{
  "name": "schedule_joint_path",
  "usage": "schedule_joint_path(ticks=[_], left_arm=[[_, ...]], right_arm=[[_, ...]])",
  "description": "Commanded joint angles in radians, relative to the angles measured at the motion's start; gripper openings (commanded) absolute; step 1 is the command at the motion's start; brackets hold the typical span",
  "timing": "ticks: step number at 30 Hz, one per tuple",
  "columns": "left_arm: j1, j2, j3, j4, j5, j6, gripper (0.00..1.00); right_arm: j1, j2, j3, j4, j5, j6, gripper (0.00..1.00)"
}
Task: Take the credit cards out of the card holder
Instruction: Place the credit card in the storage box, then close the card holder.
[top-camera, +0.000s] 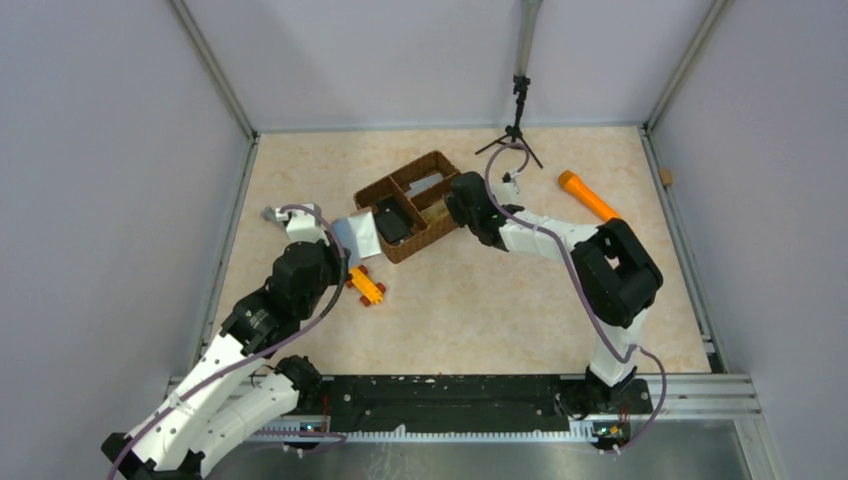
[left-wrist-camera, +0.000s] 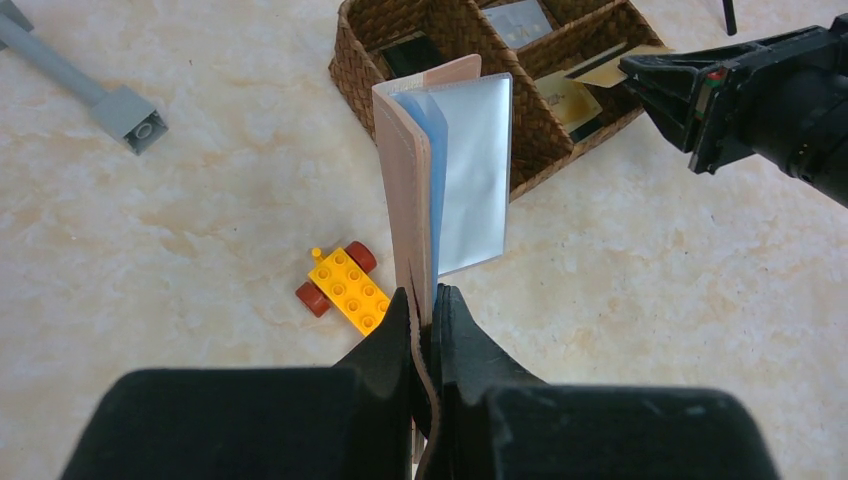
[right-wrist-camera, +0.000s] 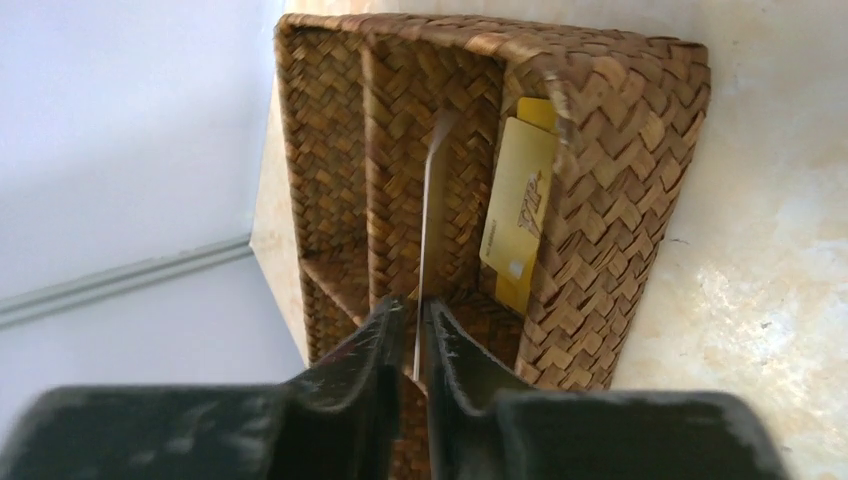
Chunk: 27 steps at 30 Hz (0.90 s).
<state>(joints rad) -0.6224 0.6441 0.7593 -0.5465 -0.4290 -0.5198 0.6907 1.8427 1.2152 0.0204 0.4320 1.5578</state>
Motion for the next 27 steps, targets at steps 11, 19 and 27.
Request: schedule_joint_path(ticks=[11,19,27], left_arm=[[0.014,0.027,0.005,0.087,0.096,0.005,0.00],[0.016,0.083,-0.027,0.202,0.341,-0.048,0.00],[0.017,0.128,-0.084,0.440,0.627,-0.188,0.00]], right_arm=[[-0.007,-0.146,-0.056,0.062,0.053,-0.149,0.52],[-0.076,-0.415,-0.319,0.219,-0.151,-0.610,0.52],[-0.118,-0.617,-0.473,0.073,-0.402,-0.993,0.50]])
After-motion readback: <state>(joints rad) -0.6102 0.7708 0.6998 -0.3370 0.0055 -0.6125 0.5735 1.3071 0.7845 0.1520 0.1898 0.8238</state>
